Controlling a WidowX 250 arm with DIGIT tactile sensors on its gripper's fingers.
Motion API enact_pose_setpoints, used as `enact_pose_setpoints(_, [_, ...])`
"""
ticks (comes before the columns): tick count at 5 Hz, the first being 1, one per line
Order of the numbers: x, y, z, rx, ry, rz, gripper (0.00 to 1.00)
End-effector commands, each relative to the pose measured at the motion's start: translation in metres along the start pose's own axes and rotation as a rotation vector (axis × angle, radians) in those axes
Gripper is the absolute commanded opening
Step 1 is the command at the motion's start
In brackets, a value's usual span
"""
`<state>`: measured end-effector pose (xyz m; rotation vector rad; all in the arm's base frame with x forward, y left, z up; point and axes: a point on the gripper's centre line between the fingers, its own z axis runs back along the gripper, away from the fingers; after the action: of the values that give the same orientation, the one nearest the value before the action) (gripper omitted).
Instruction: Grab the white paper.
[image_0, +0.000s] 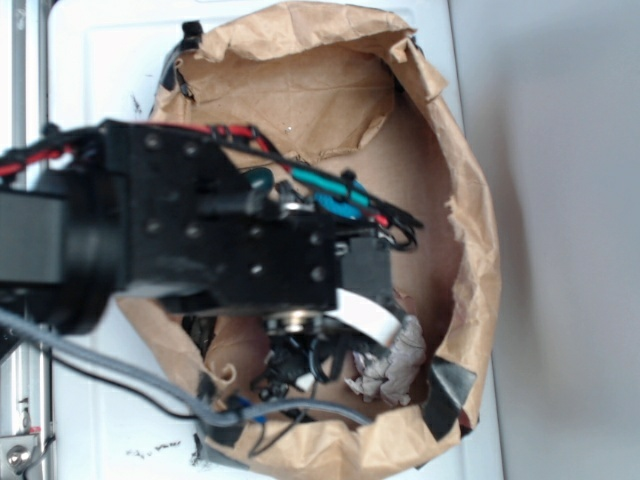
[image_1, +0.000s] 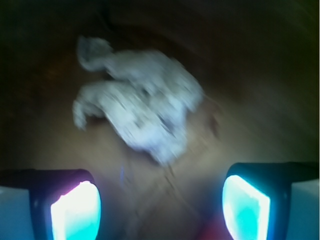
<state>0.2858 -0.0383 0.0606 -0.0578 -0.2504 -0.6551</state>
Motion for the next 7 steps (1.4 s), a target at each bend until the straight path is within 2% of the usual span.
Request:
enact_pose_setpoints(1, [0.034, -0.006, 0.003, 0.038, -0.155, -0.01, 1.0])
enact_pose_setpoints(2, [0.048, 0.0, -0.017, 0.053, -0.136, 0.01, 1.0])
enact_pose_setpoints(3, [0.056, 0.002, -0.041, 0.058, -0.081, 0.034, 0.0])
enact_pose_setpoints(5, [0.046, 0.016, -0.036, 0.054, -0.112, 0.091, 0.0])
enact_pose_setpoints(6, [0.033, 0.028, -0.013, 0.076, -0.117, 0.154, 0.0])
enact_pose_setpoints(7, [0.016, 0.044, 0.023, 0.076, -0.037, 0.279, 0.0])
